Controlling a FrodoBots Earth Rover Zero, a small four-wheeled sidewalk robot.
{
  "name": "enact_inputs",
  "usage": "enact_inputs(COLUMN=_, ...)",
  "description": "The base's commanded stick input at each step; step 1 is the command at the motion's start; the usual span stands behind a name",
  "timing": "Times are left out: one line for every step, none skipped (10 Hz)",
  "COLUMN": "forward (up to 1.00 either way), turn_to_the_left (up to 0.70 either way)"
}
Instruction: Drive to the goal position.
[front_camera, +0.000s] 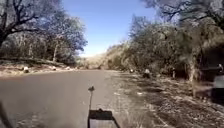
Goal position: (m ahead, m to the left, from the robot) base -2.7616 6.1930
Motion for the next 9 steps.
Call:
enact_inputs(forward=1.0, turn_to_the_left=0.0)
enact_inputs(forward=1.0, turn_to_the_left=0.0)
enact_inputs(forward=1.0, turn_to_the_left=0.0)
enact_inputs(forward=1.0, turn_to_the_left=0.0)
enact_inputs(forward=1.0, turn_to_the_left=0.0)
enact_inputs(forward=1.0, turn_to_the_left=0.0)
enact_inputs(forward=1.0, turn_to_the_left=0.0)
enact_inputs(forward=1.0, turn_to_the_left=0.0)
enact_inputs(forward=1.0, turn_to_the_left=0.0)
